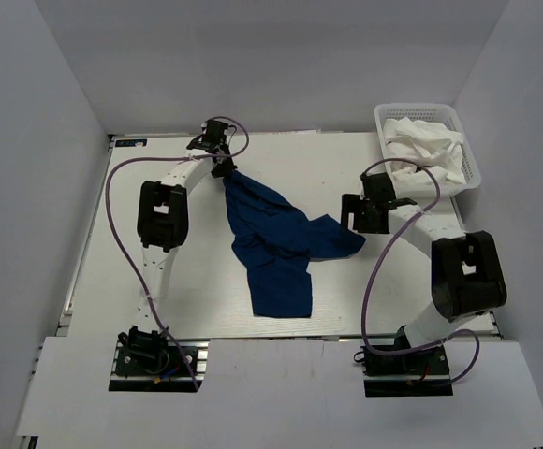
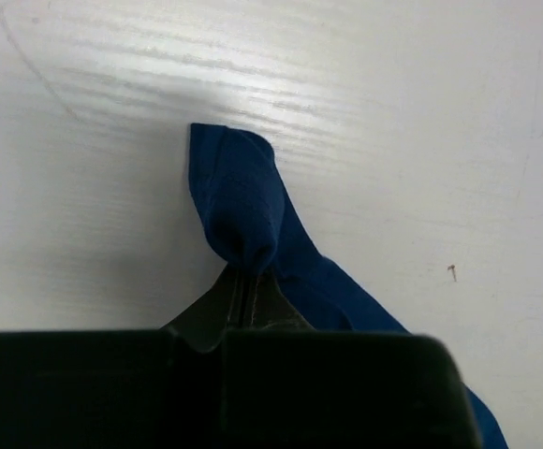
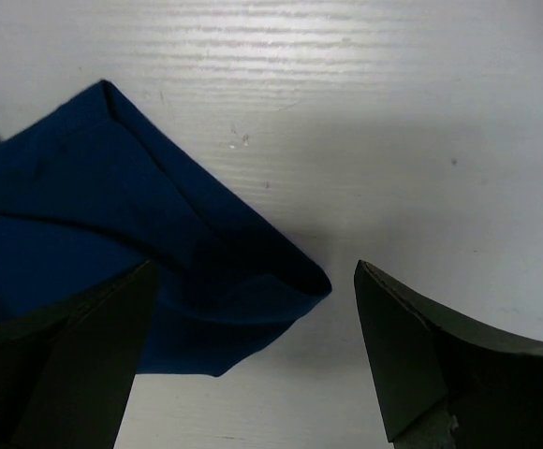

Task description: Fold and stack the t-shirts

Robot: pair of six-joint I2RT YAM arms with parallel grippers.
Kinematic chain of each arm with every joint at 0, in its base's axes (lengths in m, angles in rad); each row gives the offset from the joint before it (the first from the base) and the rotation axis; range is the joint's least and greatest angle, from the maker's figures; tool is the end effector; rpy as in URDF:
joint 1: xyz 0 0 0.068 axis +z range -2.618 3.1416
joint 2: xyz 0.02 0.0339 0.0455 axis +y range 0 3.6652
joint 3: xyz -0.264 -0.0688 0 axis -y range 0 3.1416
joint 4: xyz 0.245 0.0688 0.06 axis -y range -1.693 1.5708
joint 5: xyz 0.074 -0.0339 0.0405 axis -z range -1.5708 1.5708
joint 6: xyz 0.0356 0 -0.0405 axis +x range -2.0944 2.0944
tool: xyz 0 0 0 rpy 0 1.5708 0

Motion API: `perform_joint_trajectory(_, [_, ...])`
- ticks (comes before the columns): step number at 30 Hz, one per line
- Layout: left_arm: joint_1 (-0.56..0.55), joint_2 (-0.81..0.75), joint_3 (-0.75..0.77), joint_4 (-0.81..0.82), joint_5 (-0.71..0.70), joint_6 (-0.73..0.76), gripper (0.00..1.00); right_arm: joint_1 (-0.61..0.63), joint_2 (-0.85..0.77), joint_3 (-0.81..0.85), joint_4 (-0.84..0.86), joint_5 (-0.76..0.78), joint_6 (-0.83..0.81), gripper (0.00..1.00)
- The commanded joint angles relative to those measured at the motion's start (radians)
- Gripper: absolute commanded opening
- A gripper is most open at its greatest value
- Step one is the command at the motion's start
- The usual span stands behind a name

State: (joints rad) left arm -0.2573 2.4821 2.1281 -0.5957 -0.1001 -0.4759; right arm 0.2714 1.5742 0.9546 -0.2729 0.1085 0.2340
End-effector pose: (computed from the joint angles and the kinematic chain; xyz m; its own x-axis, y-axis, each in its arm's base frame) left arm 0.5260 -0.1347 0.1576 -0.7893 -0.2637 -0.5545 -0.1852 0.9633 -0.1944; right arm 0.3130 0.0831 0.1989 -0.7763 0.0232 -0.6299 -0.0216 0.9977 0.0635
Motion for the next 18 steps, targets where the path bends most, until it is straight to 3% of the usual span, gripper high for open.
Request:
perform_joint_trajectory(1, [-0.002, -0.099, -0.118, 0.010, -0.013, 0.014, 0.00, 0.020, 0.052, -0.007, 0.037, -0.042, 0.027, 0.90])
perform_joint_trajectory(6, [-0.002, -0.242, -0.279, 0.091, -0.032, 0.025, 0.00, 0.051, 0.118, 0.003, 0.066, -0.141, 0.028, 0.87])
perform_joint_trajectory(9, [0.007, -0.313, -0.370, 0.116, -0.018, 0.025, 0.00, 0.063, 0.139, 0.016, 0.025, -0.129, 0.025, 0.51])
perform_joint_trajectory(10, [0.007, -0.327, -0.382, 0.125, -0.018, 0.025, 0.00, 0.069, 0.127, -0.005, 0.027, -0.125, 0.025, 0.22])
perform_joint_trajectory(11, [0.007, -0.340, -0.393, 0.125, -0.018, 0.025, 0.00, 0.071, 0.118, -0.016, 0.035, -0.115, 0.027, 0.07])
perform_joint_trajectory(12, [0.007, -0.356, -0.407, 0.125, -0.018, 0.036, 0.00, 0.071, 0.097, -0.039, 0.044, -0.113, 0.027, 0.00])
perform_joint_trajectory(18, [-0.003, -0.581, -0.515, 0.178, -0.035, 0.080, 0.00, 0.086, -0.123, -0.014, 0.063, -0.063, 0.001, 0.00])
